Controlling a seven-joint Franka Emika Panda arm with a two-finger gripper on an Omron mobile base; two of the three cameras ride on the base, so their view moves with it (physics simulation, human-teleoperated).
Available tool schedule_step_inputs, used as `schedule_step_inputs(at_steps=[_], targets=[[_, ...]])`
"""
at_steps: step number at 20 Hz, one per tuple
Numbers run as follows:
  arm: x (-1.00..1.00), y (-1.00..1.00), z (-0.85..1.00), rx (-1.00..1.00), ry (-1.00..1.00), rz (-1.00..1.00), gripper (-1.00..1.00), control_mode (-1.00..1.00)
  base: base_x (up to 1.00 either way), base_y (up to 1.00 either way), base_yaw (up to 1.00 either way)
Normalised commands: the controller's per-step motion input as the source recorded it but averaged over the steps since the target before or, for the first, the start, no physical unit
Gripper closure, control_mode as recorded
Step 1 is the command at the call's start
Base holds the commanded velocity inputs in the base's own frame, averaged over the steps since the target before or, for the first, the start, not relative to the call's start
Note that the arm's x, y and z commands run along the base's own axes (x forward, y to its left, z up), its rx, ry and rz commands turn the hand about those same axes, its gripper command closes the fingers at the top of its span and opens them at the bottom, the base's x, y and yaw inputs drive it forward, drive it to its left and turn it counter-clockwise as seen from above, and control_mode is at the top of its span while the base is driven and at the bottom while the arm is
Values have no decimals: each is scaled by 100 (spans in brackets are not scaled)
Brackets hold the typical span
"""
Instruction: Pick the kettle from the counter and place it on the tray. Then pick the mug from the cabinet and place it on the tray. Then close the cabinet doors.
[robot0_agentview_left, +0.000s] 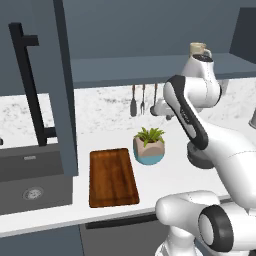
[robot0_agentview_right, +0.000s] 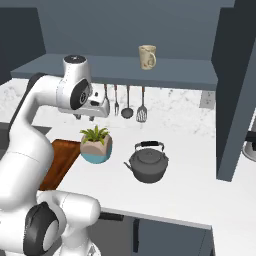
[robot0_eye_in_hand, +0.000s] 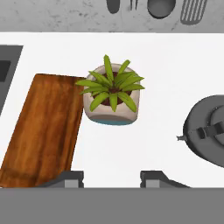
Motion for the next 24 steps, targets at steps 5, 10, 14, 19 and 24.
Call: schedule_step_inputs(at_steps=[5, 10, 14, 19, 24], targets=[[-12, -7, -4, 0, 0, 0, -100, -100, 0, 0, 0], [-53, -55, -23, 2, -9, -11, -100, -100, 0, 0, 0], [-20, -70, -26, 1, -1, -51, -100, -100, 0, 0, 0], [1, -80, -22, 2, 2, -56, -100, -100, 0, 0, 0], [17, -69, -16, 3, 20, -46, -100, -100, 0, 0, 0]])
